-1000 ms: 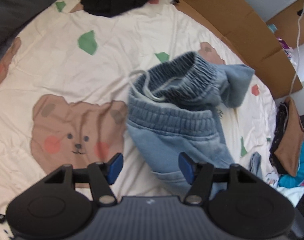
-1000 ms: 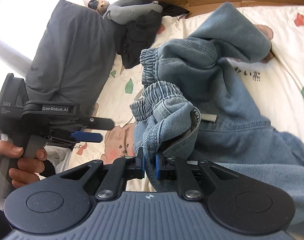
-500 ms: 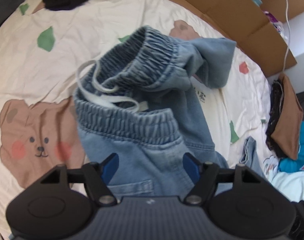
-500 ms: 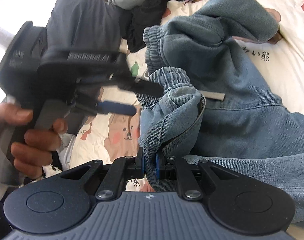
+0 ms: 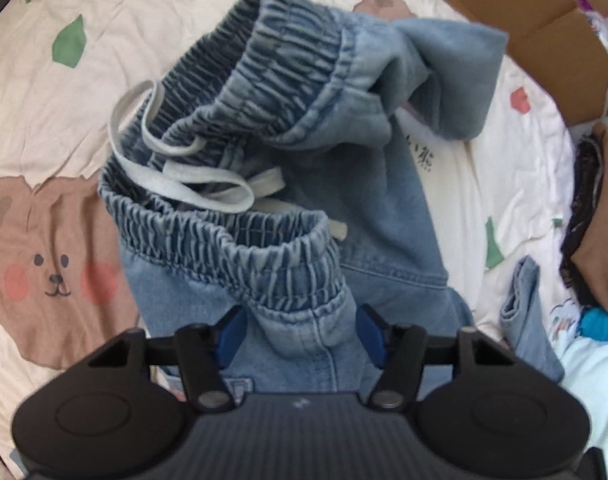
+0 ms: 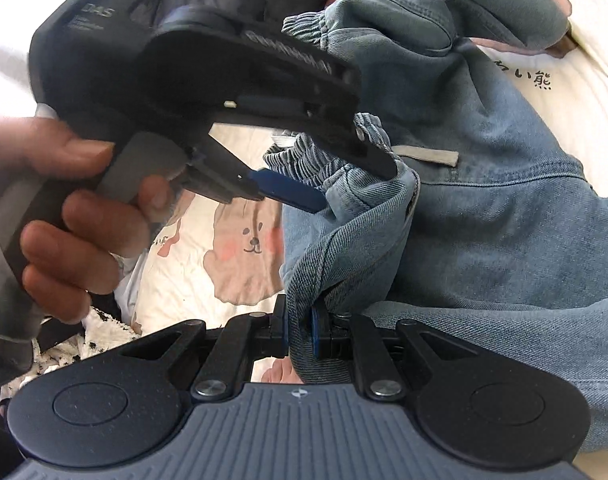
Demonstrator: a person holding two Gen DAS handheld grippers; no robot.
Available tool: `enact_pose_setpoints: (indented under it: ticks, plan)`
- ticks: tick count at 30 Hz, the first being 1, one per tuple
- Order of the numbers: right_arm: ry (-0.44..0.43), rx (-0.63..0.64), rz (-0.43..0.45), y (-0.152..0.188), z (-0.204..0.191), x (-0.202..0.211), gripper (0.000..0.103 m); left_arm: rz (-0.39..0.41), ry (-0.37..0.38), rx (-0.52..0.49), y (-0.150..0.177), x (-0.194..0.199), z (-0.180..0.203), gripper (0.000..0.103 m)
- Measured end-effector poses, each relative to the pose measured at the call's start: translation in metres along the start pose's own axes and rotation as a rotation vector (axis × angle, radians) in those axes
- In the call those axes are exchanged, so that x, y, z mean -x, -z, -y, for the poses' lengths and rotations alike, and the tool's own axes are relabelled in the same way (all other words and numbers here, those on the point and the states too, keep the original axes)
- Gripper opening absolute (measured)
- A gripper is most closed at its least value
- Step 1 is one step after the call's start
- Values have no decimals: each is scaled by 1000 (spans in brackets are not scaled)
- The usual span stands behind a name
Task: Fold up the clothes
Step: 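Grasp the waistband edge with the left gripper beside the right gripper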
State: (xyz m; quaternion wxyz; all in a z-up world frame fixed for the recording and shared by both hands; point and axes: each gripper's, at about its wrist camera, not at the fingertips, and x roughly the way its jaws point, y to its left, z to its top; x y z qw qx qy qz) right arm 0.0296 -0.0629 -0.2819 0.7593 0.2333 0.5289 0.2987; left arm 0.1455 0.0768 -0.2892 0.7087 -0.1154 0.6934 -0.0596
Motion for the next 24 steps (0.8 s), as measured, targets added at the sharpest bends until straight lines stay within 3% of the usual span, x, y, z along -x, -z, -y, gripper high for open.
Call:
enact_pose_setpoints:
  ticks: [3, 8, 11, 17, 20, 24]
  plan:
    - [-3, -3, -9, 2, 1, -3, 9, -3, -8, 6, 2, -7, 1, 58]
    - [-3, -11, -11, 2, 3, -3, 9, 36, -20, -13, 7, -9, 5, 39]
    - [3, -10, -17, 2, 3, -2, 9, 65, -5, -24, 5, 1, 3, 34]
    - [17, -14, -14, 2, 3, 1, 17, 123, 45, -7, -5, 38, -21, 29]
    - [19, -18, -6, 0, 3, 3, 26, 145, 42, 9, -5, 53, -41, 29]
    - [18, -17, 3, -3, 0, 7, 29, 162, 29, 36, 3, 66, -66, 29]
